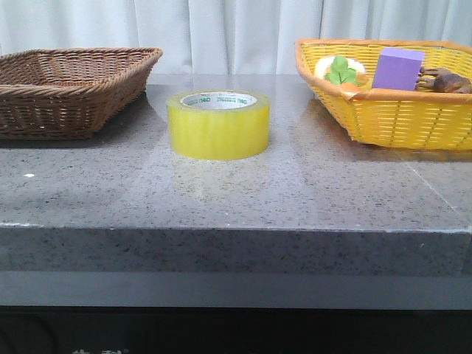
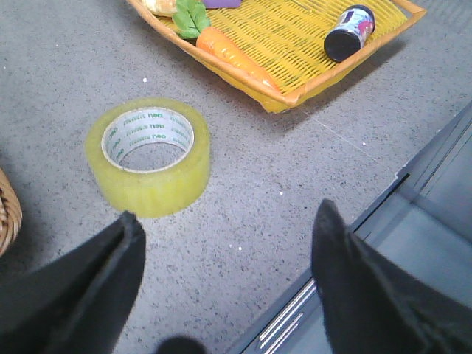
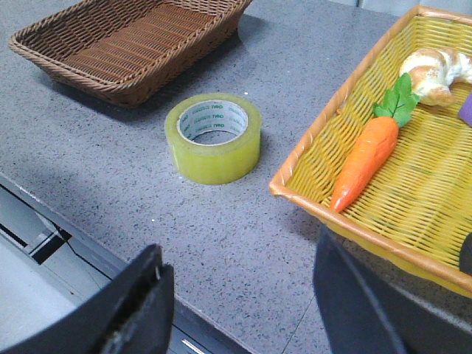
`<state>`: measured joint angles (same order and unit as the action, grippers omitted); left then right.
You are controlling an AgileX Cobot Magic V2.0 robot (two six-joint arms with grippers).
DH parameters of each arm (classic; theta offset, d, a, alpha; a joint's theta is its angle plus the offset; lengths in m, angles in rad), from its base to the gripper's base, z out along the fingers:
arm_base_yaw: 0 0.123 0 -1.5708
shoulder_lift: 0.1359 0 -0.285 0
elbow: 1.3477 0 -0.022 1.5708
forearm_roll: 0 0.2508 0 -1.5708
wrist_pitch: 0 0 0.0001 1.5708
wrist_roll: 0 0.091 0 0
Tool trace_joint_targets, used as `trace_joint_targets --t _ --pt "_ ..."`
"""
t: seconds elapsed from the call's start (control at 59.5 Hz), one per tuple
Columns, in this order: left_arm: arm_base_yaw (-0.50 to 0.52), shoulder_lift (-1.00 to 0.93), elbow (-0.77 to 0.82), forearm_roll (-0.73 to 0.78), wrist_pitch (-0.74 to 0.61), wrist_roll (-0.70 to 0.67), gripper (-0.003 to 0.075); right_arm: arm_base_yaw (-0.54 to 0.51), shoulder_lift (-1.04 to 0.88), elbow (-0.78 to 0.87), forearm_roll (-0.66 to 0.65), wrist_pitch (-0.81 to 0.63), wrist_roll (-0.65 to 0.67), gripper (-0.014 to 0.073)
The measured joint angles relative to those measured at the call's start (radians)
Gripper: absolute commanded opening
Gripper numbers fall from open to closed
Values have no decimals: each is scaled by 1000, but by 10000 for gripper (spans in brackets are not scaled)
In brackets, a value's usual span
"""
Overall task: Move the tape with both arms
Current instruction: 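Open the right gripper and raise it away from the tape roll, then lower the left gripper onto the tape roll and grasp its rim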
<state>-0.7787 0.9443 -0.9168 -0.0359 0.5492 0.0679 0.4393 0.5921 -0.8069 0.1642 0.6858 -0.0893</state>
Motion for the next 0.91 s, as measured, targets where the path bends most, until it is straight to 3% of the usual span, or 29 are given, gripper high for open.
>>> trace_joint_targets --t 0.37,0.908 --pt "-2 341 -320 119 203 0 511 0 0 0 0 0 0 447" --pt "3 810 -731 112 483 17 511 0 0 0 0 0 -2 447"
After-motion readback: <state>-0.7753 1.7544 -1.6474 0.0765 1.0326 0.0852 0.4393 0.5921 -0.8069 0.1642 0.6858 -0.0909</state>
